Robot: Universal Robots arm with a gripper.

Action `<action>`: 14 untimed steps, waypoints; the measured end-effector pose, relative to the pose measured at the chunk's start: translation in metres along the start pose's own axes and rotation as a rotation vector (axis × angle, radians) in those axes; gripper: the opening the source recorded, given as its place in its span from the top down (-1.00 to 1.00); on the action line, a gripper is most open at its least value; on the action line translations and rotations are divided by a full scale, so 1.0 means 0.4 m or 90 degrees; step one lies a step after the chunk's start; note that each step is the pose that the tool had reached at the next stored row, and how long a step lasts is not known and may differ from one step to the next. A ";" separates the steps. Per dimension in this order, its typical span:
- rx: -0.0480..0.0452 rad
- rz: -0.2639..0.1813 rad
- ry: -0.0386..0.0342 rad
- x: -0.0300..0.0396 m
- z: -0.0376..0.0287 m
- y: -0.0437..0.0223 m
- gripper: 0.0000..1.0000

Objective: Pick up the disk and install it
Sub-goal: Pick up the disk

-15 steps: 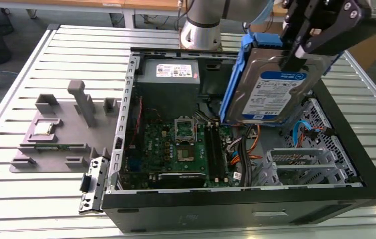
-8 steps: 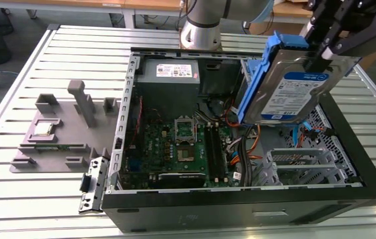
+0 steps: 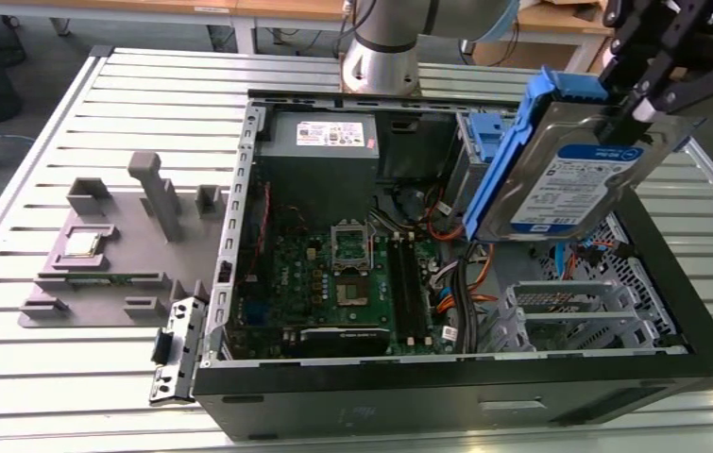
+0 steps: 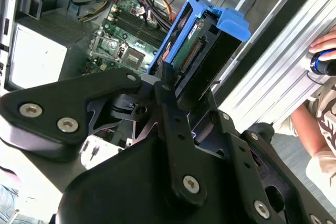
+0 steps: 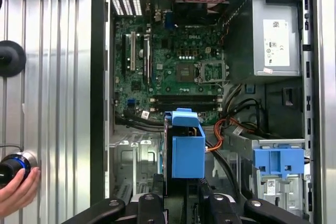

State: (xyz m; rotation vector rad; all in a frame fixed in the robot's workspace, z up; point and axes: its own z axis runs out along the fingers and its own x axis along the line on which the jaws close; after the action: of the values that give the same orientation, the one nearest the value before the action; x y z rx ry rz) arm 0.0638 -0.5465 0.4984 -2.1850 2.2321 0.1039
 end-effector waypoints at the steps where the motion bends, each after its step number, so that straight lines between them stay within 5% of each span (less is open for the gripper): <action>1: 0.0000 0.000 -0.0001 0.004 0.000 -0.002 0.30; 14: 0.0001 0.002 -0.0001 0.075 0.000 -0.014 0.30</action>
State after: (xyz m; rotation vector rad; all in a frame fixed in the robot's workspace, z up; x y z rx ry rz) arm 0.0686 -0.5764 0.4965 -2.1820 2.2347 0.1039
